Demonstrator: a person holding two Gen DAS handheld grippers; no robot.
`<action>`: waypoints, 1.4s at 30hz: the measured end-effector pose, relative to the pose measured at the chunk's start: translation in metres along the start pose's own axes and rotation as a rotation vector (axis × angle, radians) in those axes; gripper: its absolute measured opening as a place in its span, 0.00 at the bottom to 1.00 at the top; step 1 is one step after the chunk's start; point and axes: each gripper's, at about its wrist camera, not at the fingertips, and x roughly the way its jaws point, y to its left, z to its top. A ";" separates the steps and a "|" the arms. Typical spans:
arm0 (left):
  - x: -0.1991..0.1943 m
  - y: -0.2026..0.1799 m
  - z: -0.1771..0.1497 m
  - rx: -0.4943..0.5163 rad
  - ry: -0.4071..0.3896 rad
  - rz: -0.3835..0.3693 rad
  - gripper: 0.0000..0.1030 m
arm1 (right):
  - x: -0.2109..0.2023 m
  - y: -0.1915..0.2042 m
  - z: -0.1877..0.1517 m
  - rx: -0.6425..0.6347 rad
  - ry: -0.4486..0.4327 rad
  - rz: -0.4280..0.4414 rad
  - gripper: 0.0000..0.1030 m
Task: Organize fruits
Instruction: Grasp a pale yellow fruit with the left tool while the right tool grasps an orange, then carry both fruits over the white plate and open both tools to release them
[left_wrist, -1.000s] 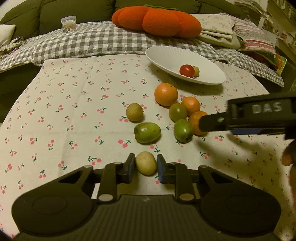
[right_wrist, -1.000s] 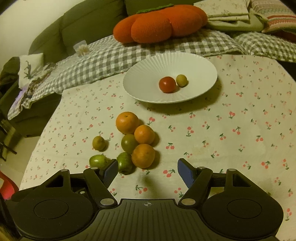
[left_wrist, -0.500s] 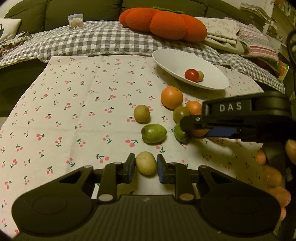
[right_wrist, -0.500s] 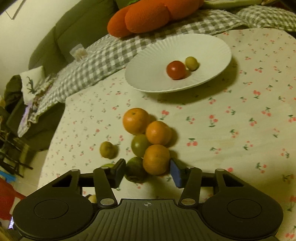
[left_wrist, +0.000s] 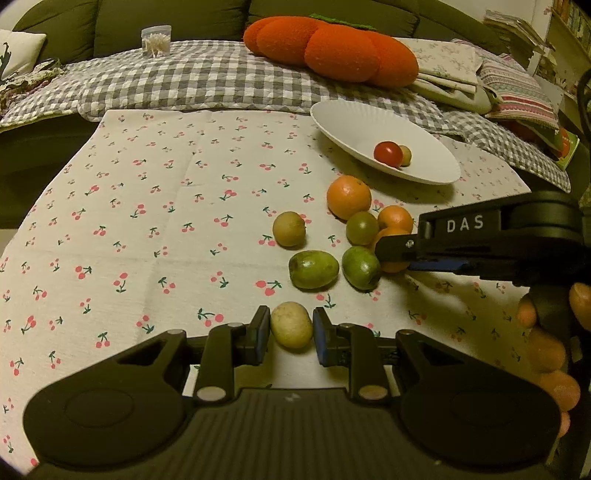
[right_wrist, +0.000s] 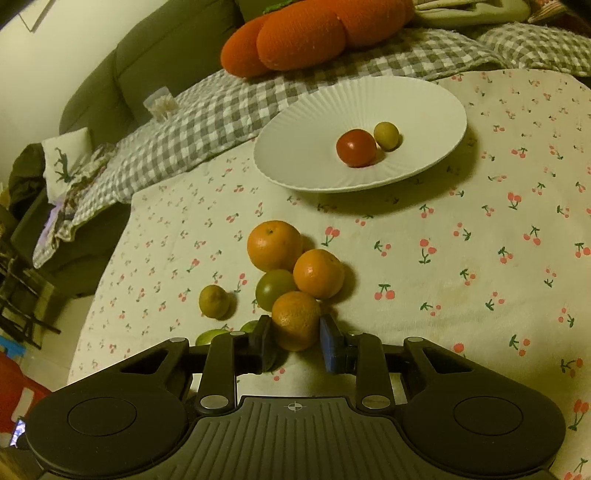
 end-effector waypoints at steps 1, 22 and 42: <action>0.000 0.000 0.000 -0.001 0.000 0.000 0.22 | 0.000 0.000 0.000 -0.002 -0.002 -0.003 0.29; -0.021 0.007 0.008 -0.021 -0.091 -0.073 0.22 | -0.042 -0.005 0.011 0.052 -0.064 0.069 0.26; -0.020 -0.013 0.043 -0.032 -0.140 -0.078 0.22 | -0.069 -0.024 0.024 0.065 -0.127 0.077 0.26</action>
